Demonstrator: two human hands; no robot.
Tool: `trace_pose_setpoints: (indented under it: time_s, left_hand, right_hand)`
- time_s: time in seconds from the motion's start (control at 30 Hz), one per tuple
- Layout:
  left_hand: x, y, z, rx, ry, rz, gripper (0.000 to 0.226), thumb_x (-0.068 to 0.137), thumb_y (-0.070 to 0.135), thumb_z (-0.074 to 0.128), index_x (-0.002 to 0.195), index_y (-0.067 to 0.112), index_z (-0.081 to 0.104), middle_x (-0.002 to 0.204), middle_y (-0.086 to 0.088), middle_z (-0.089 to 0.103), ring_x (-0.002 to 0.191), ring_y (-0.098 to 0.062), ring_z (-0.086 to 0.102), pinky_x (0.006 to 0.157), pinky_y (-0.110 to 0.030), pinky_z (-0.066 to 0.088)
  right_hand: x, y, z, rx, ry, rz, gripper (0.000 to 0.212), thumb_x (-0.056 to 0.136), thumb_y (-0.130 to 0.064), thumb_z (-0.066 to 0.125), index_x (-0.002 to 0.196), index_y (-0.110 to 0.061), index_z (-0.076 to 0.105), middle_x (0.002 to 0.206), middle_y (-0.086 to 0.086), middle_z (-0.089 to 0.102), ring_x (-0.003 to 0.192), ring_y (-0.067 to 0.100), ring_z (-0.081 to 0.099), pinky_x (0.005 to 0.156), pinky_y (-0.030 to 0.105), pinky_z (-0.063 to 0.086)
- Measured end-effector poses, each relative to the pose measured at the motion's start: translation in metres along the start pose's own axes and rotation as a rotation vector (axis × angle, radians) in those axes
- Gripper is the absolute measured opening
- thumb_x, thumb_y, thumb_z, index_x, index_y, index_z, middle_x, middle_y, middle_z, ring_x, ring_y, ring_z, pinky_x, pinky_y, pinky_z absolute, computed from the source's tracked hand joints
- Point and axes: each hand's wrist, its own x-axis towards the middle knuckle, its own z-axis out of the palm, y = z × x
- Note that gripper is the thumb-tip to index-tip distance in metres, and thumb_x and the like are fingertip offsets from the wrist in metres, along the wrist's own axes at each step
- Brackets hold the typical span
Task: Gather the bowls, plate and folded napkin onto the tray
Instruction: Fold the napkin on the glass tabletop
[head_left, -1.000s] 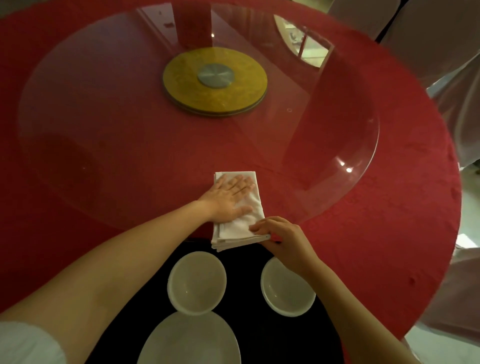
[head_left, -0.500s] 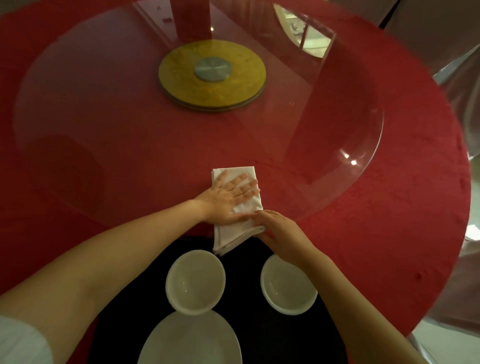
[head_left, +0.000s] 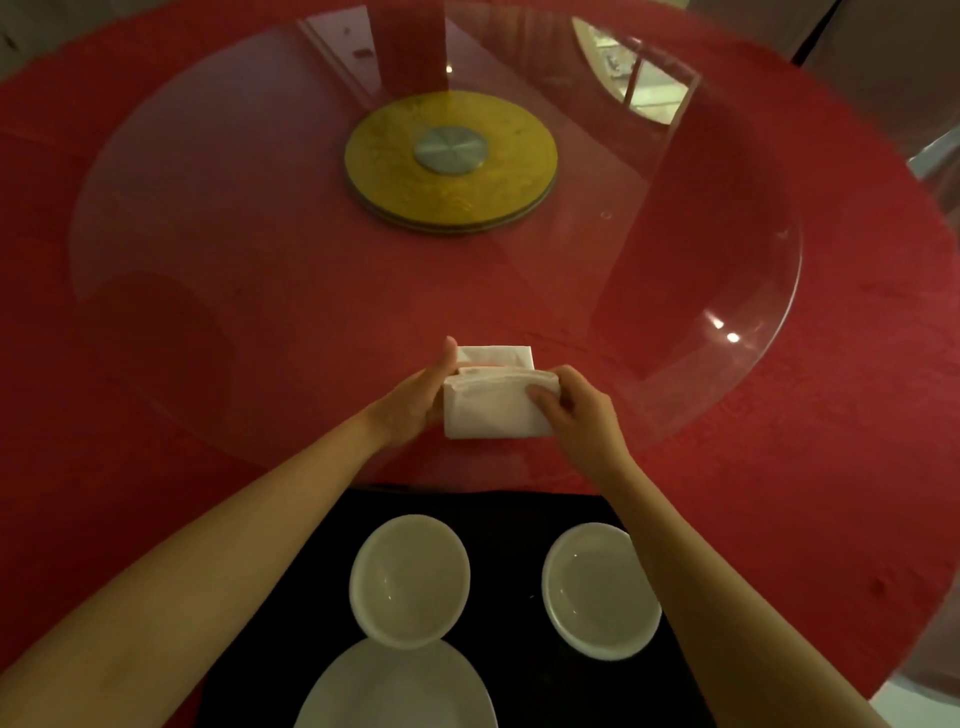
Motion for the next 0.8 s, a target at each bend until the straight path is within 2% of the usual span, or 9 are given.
trace_pose_setpoints:
  time_s: [0.07,0.13,0.17,0.27,0.33,0.4,0.53,0.7,0.8]
  left_hand:
    - [0.003,-0.007,0.003,0.029,0.152,0.045,0.050,0.086,0.054,0.045,0.116,0.017,0.060,0.117,-0.007,0.066,0.112,-0.025,0.060,0.093,-0.036,0.051]
    - [0.011,-0.012,0.007,0.071,0.356,0.065,0.024,0.087,0.027,0.059,0.109,0.017,0.061,0.108,-0.005,0.067,0.101,-0.021,0.061,0.088,-0.039,0.051]
    - [0.015,-0.012,0.010,0.065,0.430,0.058,0.021,0.088,0.021,0.058,0.108,0.017,0.061,0.106,-0.006,0.066,0.097,-0.019,0.061,0.087,-0.042,0.050]
    - [0.030,-0.009,0.022,0.137,0.637,0.047,0.020,0.090,0.019,0.053,0.106,0.010,0.060,0.101,-0.008,0.063,0.092,-0.019,0.057,0.083,-0.038,0.047]
    - [0.041,-0.008,0.028,0.298,0.785,0.025,0.022,0.091,0.020,0.051,0.103,0.002,0.056,0.100,-0.015,0.064,0.091,-0.024,0.057,0.076,-0.031,0.040]
    - [0.048,-0.010,0.031,0.434,0.891,-0.001,0.024,0.092,0.020,0.048,0.100,-0.002,0.051,0.103,-0.024,0.063,0.094,-0.035,0.058,0.075,-0.036,0.039]
    - [0.052,-0.017,0.030,0.589,0.977,-0.003,0.020,0.092,0.020,0.045,0.106,0.006,0.045,0.101,-0.022,0.066,0.092,-0.041,0.061,0.066,-0.037,0.038]
    - [0.052,-0.022,0.017,0.991,0.892,-0.021,0.036,0.093,0.028,0.041,0.127,0.016,0.039,0.111,-0.016,0.063,0.098,-0.037,0.060,0.073,-0.043,0.047]
    - [0.054,-0.026,0.007,1.228,0.850,0.059,0.037,0.092,0.030,0.046,0.127,0.018,0.044,0.109,-0.013,0.054,0.099,-0.032,0.052,0.071,-0.043,0.045]
  right_hand:
    - [0.011,0.000,0.007,-0.003,0.044,0.019,0.020,0.090,-0.020,0.057,0.077,-0.006,0.050,0.059,-0.007,0.044,0.051,0.004,0.035,0.048,0.016,0.032]
    - [0.020,0.000,0.013,-0.014,0.089,0.051,0.025,0.091,-0.020,0.055,0.069,-0.015,0.044,0.056,-0.011,0.040,0.050,0.003,0.034,0.047,0.014,0.032]
    - [0.024,0.001,0.017,-0.025,0.112,0.071,0.029,0.091,-0.021,0.054,0.066,-0.019,0.040,0.055,-0.011,0.038,0.049,0.003,0.034,0.046,0.014,0.032]
    - [0.035,0.002,0.026,-0.077,0.152,0.139,0.024,0.093,-0.025,0.050,0.074,-0.014,0.041,0.058,-0.009,0.042,0.053,0.008,0.040,0.044,0.016,0.032]
    - [0.042,0.002,0.032,-0.107,0.163,0.172,0.021,0.094,-0.027,0.047,0.084,-0.009,0.046,0.066,-0.003,0.053,0.063,0.019,0.051,0.052,0.029,0.036]
    - [0.049,0.003,0.039,-0.144,0.172,0.195,0.023,0.095,-0.028,0.045,0.094,-0.006,0.050,0.082,0.008,0.063,0.075,0.027,0.058,0.060,0.032,0.040]
    - [0.058,0.004,0.052,-0.296,0.212,0.185,0.023,0.095,-0.029,0.044,0.100,-0.007,0.050,0.093,0.011,0.066,0.082,0.031,0.061,0.062,0.034,0.040]
    - [0.059,0.008,0.058,-0.576,0.274,0.114,0.027,0.094,-0.028,0.045,0.106,-0.006,0.051,0.103,0.013,0.058,0.085,0.031,0.060,0.058,0.033,0.040]
    - [0.061,0.012,0.059,-0.698,0.296,0.047,0.029,0.091,-0.016,0.048,0.119,-0.010,0.050,0.110,0.013,0.054,0.097,0.030,0.050,0.076,0.039,0.042]
